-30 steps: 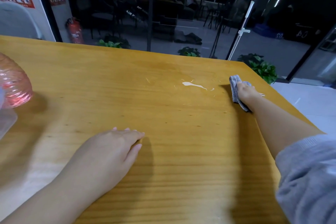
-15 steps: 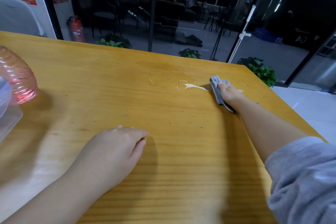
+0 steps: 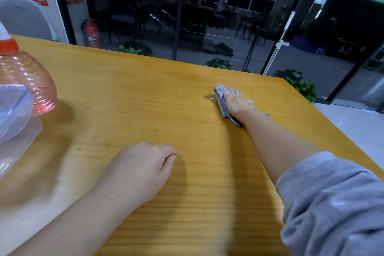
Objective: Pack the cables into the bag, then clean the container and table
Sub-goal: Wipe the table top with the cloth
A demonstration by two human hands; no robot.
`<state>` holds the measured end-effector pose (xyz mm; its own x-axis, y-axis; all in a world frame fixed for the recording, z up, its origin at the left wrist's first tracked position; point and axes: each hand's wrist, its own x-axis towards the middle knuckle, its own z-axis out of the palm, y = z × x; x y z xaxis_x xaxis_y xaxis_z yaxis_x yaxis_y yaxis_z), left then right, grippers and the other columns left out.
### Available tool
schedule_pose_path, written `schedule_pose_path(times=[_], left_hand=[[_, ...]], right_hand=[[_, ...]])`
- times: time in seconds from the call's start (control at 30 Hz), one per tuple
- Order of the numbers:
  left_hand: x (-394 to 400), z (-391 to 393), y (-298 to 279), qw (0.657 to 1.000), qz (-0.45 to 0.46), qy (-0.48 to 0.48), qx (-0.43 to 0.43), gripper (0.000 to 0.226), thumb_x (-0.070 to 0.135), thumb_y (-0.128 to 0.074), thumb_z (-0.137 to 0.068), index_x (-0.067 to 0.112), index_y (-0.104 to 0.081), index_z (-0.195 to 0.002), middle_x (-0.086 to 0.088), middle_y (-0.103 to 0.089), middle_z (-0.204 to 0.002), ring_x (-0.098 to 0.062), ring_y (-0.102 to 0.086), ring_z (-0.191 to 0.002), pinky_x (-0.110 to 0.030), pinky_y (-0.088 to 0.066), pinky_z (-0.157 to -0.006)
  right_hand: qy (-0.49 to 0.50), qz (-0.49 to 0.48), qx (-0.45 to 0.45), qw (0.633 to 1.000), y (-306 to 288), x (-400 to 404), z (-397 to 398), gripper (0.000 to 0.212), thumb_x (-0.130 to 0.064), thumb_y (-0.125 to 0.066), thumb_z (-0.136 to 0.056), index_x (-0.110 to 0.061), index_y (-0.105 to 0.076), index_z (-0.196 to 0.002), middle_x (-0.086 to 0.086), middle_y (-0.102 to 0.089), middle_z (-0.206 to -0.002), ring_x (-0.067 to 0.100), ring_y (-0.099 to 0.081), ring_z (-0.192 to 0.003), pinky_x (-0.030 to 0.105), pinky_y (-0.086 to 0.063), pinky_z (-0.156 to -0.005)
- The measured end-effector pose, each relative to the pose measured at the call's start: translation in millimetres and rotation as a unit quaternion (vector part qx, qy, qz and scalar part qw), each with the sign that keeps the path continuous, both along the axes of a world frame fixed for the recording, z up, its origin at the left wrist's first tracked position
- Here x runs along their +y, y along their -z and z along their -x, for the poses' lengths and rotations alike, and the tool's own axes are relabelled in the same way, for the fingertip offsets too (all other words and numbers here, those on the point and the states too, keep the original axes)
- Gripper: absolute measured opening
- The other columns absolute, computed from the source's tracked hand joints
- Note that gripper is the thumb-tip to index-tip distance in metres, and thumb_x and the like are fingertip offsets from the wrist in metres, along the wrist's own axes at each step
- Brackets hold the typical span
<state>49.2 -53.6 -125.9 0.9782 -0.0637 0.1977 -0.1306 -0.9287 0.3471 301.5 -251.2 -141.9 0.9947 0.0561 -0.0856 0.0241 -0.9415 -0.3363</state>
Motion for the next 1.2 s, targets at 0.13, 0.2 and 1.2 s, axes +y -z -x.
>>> schedule_pose_path(times=[0.13,0.2,1.2], left_hand=[[0,-2,1,1.0,-0.005,-0.006,0.009,0.033,0.037,-0.034,-0.097,0.04,-0.053,-0.124,0.018,-0.062,-0.119,-0.009,-0.055,-0.112,-0.03,-0.045,-0.091],[1,-3,2,1.0,-0.003,-0.006,0.009,0.033,0.038,-0.033,-0.097,0.04,-0.053,-0.123,0.017,-0.063,-0.118,-0.009,-0.056,-0.11,-0.03,-0.045,-0.09],[0,-4,2,0.998,-0.054,-0.003,0.024,0.051,0.044,-0.016,-0.088,0.039,-0.052,-0.123,0.017,-0.062,-0.117,-0.009,-0.057,-0.107,-0.027,-0.046,-0.084]], right_hand=[[-0.023,0.015,0.004,1.0,0,22,-1,0.053,-0.033,-0.006,-0.101,-0.02,-0.026,-0.148,-0.001,-0.009,-0.16,0.025,-0.001,-0.147,0.048,-0.005,-0.116],[-0.037,0.021,0.004,0.999,1,33,-1,0.053,-0.032,-0.006,-0.101,-0.018,-0.028,-0.147,0.0,-0.01,-0.16,0.026,-0.002,-0.147,0.048,-0.005,-0.116],[-0.262,0.045,-0.007,0.964,-3,109,41,0.048,-0.041,-0.011,-0.103,-0.032,-0.014,-0.151,-0.008,-0.004,-0.16,0.016,0.003,-0.147,0.039,0.001,-0.119]])
